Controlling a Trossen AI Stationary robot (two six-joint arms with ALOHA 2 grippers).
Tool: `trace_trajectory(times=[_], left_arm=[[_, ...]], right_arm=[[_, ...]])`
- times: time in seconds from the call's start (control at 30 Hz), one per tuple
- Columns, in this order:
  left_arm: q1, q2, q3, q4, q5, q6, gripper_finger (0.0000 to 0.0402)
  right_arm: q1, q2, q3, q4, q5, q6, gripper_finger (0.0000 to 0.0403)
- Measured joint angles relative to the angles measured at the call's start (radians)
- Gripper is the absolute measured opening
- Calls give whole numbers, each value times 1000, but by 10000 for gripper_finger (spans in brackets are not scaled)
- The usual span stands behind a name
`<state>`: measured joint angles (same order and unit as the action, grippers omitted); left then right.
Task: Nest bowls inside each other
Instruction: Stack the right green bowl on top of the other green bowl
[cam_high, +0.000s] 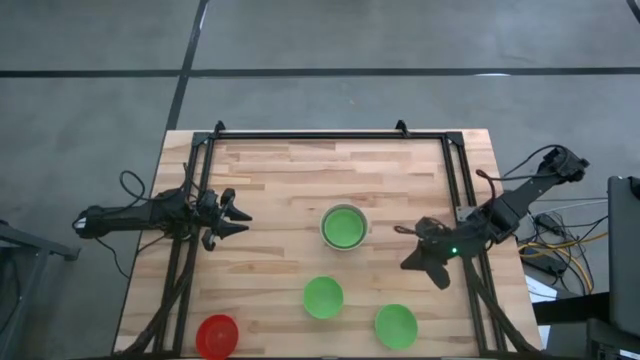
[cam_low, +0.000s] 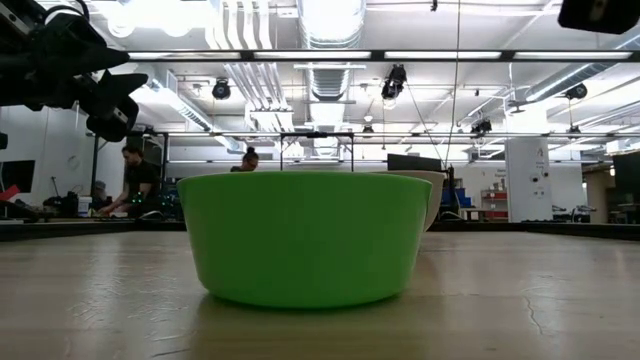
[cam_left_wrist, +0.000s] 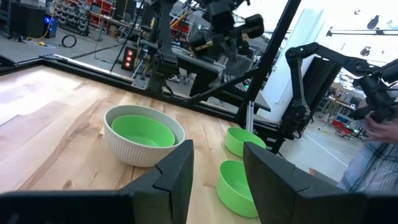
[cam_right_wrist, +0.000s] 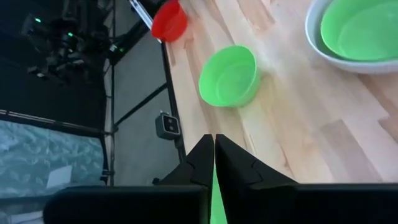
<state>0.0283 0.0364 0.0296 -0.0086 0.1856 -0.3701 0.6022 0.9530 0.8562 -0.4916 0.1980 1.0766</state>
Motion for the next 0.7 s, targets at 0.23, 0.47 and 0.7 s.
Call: trace_trajectory(times=[0.23, 0.47, 0.7], left_arm=[[0, 0, 0, 0, 0, 0, 145], [0, 0, 0, 0, 0, 0, 145], [0, 0, 0, 0, 0, 0, 145]], right_arm=[[34, 12, 0, -31, 15, 86, 59], [80, 59, 0, -86, 6, 247, 85], [130, 120, 0, -97, -23, 349, 101]])
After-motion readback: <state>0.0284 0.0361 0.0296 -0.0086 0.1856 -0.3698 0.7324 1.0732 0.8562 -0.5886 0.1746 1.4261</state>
